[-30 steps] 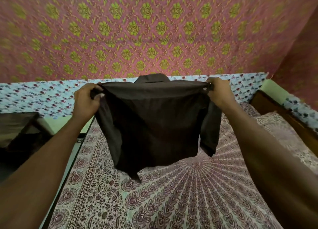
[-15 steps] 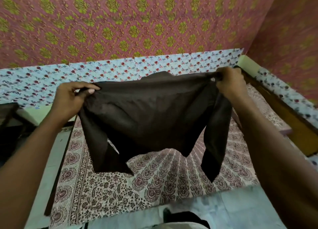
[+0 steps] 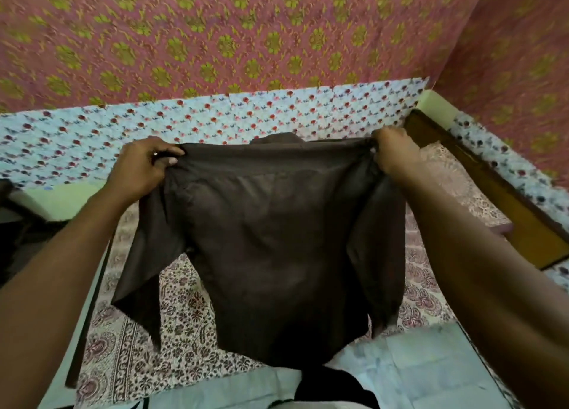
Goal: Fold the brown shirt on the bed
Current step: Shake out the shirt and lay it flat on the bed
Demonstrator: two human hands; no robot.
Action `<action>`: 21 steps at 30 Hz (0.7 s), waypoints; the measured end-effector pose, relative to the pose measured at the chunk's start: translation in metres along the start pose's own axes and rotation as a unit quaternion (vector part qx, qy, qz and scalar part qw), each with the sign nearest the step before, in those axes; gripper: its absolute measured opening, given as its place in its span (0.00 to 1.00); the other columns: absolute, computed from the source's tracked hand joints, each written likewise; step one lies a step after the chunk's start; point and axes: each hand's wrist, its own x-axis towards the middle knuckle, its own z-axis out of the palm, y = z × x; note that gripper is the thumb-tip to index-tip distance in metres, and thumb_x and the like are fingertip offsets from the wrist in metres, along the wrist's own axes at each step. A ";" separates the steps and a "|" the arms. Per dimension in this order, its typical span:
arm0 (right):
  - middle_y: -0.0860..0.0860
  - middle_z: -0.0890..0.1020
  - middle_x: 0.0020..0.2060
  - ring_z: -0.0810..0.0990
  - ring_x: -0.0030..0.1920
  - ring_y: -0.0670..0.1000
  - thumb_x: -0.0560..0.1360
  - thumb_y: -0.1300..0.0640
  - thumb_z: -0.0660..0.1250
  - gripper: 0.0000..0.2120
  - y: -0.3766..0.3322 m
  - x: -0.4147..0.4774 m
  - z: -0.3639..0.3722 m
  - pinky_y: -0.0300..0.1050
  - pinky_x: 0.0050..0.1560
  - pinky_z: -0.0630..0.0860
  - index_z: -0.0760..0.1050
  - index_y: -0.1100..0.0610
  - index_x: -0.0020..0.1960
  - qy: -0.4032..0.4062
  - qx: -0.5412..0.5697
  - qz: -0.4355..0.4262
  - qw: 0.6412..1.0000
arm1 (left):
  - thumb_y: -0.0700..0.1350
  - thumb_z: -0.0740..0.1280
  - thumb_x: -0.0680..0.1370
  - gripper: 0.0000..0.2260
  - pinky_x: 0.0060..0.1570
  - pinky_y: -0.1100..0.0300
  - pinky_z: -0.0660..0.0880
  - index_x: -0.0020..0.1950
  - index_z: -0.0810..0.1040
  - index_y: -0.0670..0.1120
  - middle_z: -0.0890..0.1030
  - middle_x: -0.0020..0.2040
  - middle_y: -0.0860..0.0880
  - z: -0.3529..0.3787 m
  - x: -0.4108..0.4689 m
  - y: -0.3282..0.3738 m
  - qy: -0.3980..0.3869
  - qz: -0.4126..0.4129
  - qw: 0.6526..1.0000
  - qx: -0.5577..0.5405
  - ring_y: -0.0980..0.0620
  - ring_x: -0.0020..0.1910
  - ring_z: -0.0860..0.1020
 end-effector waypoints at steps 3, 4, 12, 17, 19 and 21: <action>0.62 0.78 0.59 0.77 0.59 0.64 0.79 0.65 0.65 0.08 0.012 0.022 0.043 0.62 0.58 0.79 0.76 0.59 0.58 -0.037 0.008 0.012 0.999 | 0.35 0.72 0.79 0.12 0.68 0.47 0.75 0.60 0.85 0.44 0.83 0.60 0.42 0.036 0.014 -0.016 -0.041 -0.035 0.999 0.008 0.40 0.61 0.80; 0.63 0.78 0.57 0.77 0.57 0.65 0.78 0.66 0.66 0.07 0.016 0.033 0.057 0.62 0.58 0.79 0.77 0.60 0.56 -0.046 0.008 0.010 0.999 | 0.35 0.73 0.78 0.13 0.67 0.47 0.75 0.61 0.85 0.45 0.83 0.60 0.42 0.049 0.020 -0.022 -0.053 -0.047 0.997 0.013 0.40 0.61 0.80; 0.64 0.74 0.61 0.72 0.65 0.67 0.76 0.71 0.64 0.16 0.035 0.118 0.163 0.63 0.55 0.76 0.74 0.64 0.63 -0.099 0.012 -0.015 0.995 | 0.35 0.71 0.77 0.16 0.62 0.44 0.78 0.65 0.83 0.45 0.81 0.62 0.40 0.152 0.089 -0.050 -0.065 -0.132 0.984 0.099 0.35 0.60 0.80; 0.65 0.71 0.64 0.66 0.69 0.69 0.76 0.72 0.64 0.17 0.036 0.170 0.228 0.66 0.53 0.76 0.72 0.65 0.64 -0.149 -0.010 -0.011 0.989 | 0.37 0.67 0.77 0.18 0.60 0.41 0.78 0.65 0.81 0.49 0.82 0.62 0.39 0.219 0.127 -0.070 -0.060 -0.211 0.968 0.121 0.34 0.60 0.80; 0.66 0.72 0.63 0.68 0.68 0.70 0.75 0.71 0.63 0.16 0.037 0.187 0.257 0.64 0.50 0.76 0.72 0.66 0.63 -0.155 -0.002 -0.013 0.988 | 0.37 0.66 0.77 0.18 0.58 0.41 0.78 0.65 0.81 0.50 0.83 0.61 0.38 0.244 0.138 -0.075 -0.045 -0.238 0.962 0.127 0.33 0.59 0.80; 0.65 0.73 0.60 0.72 0.63 0.69 0.74 0.70 0.62 0.14 0.037 0.197 0.284 0.61 0.49 0.76 0.73 0.65 0.60 -0.153 0.009 -0.009 0.988 | 0.38 0.65 0.76 0.19 0.57 0.42 0.78 0.65 0.80 0.51 0.83 0.61 0.39 0.266 0.143 -0.081 -0.033 -0.262 0.955 0.136 0.32 0.58 0.80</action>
